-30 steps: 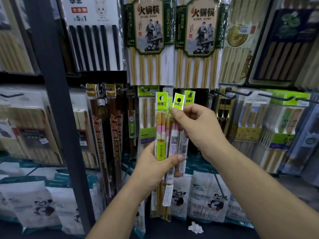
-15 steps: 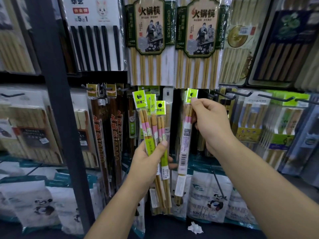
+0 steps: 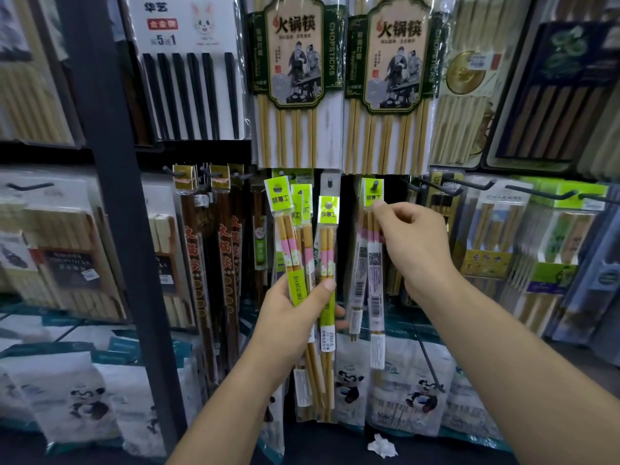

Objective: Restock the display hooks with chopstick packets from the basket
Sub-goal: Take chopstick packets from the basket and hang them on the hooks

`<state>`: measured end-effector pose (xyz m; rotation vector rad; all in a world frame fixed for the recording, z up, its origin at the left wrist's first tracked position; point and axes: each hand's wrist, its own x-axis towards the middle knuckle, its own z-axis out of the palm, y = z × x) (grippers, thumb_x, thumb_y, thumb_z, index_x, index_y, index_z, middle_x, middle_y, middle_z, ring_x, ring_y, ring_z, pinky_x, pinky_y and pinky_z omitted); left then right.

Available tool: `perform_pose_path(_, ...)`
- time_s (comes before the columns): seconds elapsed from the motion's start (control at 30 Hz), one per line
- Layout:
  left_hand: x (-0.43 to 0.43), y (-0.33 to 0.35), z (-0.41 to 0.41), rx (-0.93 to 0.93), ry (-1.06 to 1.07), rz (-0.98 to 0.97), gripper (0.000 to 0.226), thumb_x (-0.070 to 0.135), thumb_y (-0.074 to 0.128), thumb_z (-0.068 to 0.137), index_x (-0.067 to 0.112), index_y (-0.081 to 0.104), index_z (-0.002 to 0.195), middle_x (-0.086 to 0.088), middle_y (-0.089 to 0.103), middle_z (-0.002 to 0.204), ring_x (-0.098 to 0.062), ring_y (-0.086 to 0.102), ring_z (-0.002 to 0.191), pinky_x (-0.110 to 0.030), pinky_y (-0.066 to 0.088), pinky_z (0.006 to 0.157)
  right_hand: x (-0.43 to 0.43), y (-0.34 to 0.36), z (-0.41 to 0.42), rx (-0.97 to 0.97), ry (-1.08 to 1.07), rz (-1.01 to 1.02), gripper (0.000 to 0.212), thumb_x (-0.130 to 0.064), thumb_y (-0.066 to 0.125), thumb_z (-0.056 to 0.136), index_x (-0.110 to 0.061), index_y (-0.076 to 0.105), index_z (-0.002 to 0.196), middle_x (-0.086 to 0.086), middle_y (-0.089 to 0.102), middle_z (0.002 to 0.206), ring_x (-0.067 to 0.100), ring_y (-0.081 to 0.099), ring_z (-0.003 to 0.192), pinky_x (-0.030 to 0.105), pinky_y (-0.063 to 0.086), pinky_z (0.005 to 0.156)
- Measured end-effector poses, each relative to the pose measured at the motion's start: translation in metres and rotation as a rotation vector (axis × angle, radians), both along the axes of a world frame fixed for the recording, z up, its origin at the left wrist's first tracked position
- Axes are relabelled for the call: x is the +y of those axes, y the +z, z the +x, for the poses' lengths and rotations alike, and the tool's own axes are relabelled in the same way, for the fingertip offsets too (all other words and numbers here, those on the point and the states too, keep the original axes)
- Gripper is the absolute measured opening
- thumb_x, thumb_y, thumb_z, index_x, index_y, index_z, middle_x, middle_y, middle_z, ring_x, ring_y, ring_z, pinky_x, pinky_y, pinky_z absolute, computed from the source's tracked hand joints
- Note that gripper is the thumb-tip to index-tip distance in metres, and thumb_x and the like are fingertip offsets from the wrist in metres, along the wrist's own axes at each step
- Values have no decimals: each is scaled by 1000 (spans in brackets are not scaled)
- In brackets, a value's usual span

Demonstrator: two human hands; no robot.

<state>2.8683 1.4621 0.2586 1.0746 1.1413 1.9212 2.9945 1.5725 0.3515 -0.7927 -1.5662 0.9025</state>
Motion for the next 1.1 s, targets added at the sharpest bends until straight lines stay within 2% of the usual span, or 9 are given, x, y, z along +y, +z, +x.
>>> perform_pose_path(0.1, -1, 1, 1, -2, -22, 6, 8, 14, 70, 95, 22, 72, 95, -13, 71, 79, -30, 73, 74, -39, 63, 65, -3, -5, 4, 16, -88, 49, 24, -38, 68, 95, -19, 70, 80, -7, 63, 67, -5, 56, 62, 18, 43, 63)
perform_pose_path(0.27, 3, -1, 2, 34, -56, 0, 19, 17, 74, 92, 34, 73, 84, -4, 73, 79, -29, 75, 76, -44, 63, 68, -22, -13, 1, 8, 123, 84, 21, -36, 65, 97, -24, 74, 82, -5, 71, 80, 4, 64, 73, 15, 51, 66)
perform_pose_path(0.47, 5, -5, 3, 75, -54, 17, 6, 26, 75, 88, 32, 73, 87, -1, 75, 84, -25, 76, 83, -40, 63, 71, -28, -10, -3, 26, 185, 67, 20, -24, 64, 99, -24, 73, 81, -14, 65, 65, -1, 59, 64, 13, 48, 59)
perform_pose_path(0.53, 5, -4, 1, 101, 9, 8, 16, 36, 73, 89, 21, 73, 97, -3, 77, 91, -21, 75, 91, -32, 60, 76, -26, -5, -1, 72, 175, 31, 22, -24, 63, 100, -23, 73, 80, -10, 65, 65, 2, 58, 63, 16, 46, 57)
perform_pose_path(0.63, 3, -1, 0, 32, -22, 11, 39, 36, 68, 84, 3, 68, 105, -10, 68, 82, -23, 70, 79, -28, 59, 71, -21, 6, 1, 148, 137, 13, 25, -23, 62, 101, -19, 73, 78, 7, 65, 70, 9, 59, 61, 18, 45, 53)
perform_pose_path(0.7, 2, -1, -1, 11, -54, 12, 32, 33, 67, 88, 8, 69, 108, -5, 61, 76, -23, 63, 72, -33, 59, 66, -17, 11, 1, 172, 132, 3, 27, -22, 61, 101, -16, 72, 78, 21, 64, 74, 18, 62, 61, 16, 45, 48)
perform_pose_path(0.83, 1, -2, -2, 60, -63, 17, 19, 24, 58, 101, 19, 67, 117, -7, 61, 74, -24, 58, 63, -34, 55, 59, -9, 15, 1, 166, 107, -22, 27, -22, 61, 101, -5, 72, 82, 26, 65, 80, 23, 64, 60, 20, 51, 51)
perform_pose_path(0.93, -1, 2, -1, 99, -58, 6, 17, 35, 62, 94, 22, 69, 102, -4, 60, 72, -19, 53, 57, -32, 51, 53, -6, 13, 1, 143, 84, -26, 28, -22, 60, 101, -2, 71, 85, 28, 68, 87, 24, 68, 60, 22, 55, 55)
perform_pose_path(1.1, -2, 2, 0, 146, -78, -1, 45, 47, 60, 94, 3, 53, 91, -2, 56, 69, -15, 46, 53, -26, 44, 48, -5, 14, 0, 179, 91, -39, 27, -20, 61, 101, -1, 71, 86, 24, 66, 78, 20, 65, 58, 19, 52, 53)
